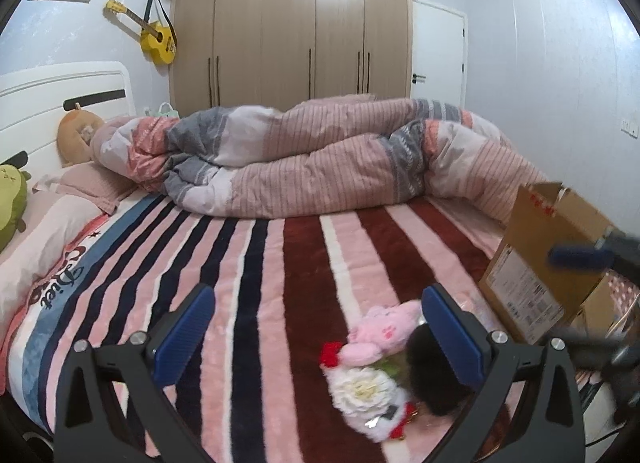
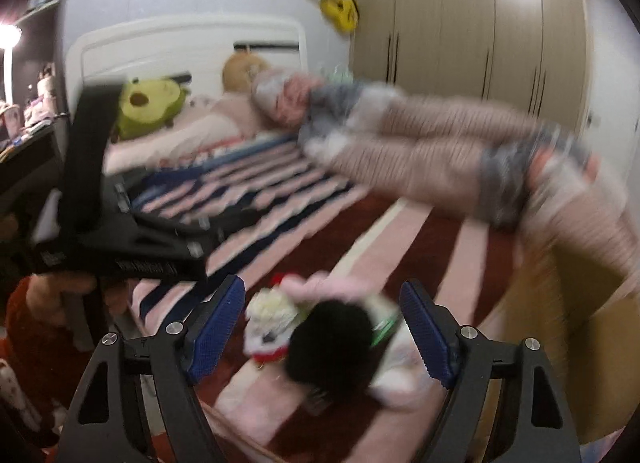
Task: Organize soft objects
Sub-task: 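Grasp the black fluffy pom-pom with the right gripper and lift it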
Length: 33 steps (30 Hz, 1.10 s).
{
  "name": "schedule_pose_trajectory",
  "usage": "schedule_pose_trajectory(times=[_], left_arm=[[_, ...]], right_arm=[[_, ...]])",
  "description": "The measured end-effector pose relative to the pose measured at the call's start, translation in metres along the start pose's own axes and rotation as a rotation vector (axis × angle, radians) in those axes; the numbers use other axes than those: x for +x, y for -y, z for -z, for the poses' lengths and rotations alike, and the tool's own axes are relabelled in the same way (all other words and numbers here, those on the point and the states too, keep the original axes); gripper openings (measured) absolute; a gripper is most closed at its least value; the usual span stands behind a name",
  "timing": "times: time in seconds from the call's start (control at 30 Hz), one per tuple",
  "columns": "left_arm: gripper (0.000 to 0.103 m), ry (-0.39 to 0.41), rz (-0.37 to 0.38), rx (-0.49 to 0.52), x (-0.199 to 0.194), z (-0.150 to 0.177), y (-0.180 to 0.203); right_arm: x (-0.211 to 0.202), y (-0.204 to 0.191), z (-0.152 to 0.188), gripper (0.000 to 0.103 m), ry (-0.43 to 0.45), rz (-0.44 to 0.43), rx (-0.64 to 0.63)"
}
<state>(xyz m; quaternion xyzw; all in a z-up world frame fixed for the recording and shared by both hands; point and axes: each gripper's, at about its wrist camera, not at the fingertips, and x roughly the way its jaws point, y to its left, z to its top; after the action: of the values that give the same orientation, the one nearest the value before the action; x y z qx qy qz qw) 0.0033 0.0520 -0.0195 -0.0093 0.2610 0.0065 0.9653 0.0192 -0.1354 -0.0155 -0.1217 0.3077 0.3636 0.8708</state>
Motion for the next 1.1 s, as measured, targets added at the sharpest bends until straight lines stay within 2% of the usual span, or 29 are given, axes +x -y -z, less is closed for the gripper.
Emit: schedule_pose_trajectory(times=[0.1,0.17,0.2,0.27,0.4,0.5,0.53,0.63,0.67,0.77,0.93,1.07,1.1], left_arm=[[0.102,-0.043,0.03,0.002,0.012,0.011,-0.008],[0.103,-0.065,0.054,0.006,0.02,0.02,-0.013],[0.102,-0.076,0.046,0.014,0.024,0.025,-0.013],[0.103,-0.096,0.043,0.03,0.031,0.031,-0.013],[0.103,-0.128,0.115,0.026,0.039,0.04,-0.014],[0.103,-0.138,0.126,0.038,0.044,0.042,-0.012],[0.103,-0.137,0.124,0.043,0.044,0.042,-0.01],[0.103,-0.139,0.135,0.047,0.045,0.042,-0.009],[0.103,-0.142,0.144,0.045,0.045,0.042,-0.009],[0.103,-0.148,0.2,0.035,0.044,0.039,-0.009],[0.103,-0.153,0.332,0.04,0.04,0.032,0.001],[0.102,-0.157,0.419,0.055,0.033,0.02,0.016],[0.097,-0.159,0.448,0.058,0.03,0.015,0.02]], right_arm=[[0.034,0.001,0.019,0.081,-0.085,-0.003,0.035],[0.054,0.004,0.032,0.093,-0.131,-0.008,0.072],[0.062,0.007,0.039,0.094,-0.148,-0.003,0.09],[0.073,0.012,0.047,0.094,-0.165,0.021,0.115],[0.09,0.02,0.055,0.094,-0.194,0.013,0.153],[0.099,0.021,0.056,0.094,-0.207,0.018,0.151],[0.1,0.018,0.057,0.093,-0.21,0.017,0.15],[0.108,0.017,0.058,0.07,-0.252,0.038,0.13],[0.109,0.018,0.059,0.069,-0.258,0.037,0.129],[0.105,0.019,0.057,0.064,-0.239,0.03,0.135],[0.086,0.019,0.046,0.063,-0.183,0.03,0.13],[0.062,0.016,0.027,0.063,-0.116,-0.033,0.122],[0.054,0.014,0.019,0.063,-0.089,-0.06,0.112]])
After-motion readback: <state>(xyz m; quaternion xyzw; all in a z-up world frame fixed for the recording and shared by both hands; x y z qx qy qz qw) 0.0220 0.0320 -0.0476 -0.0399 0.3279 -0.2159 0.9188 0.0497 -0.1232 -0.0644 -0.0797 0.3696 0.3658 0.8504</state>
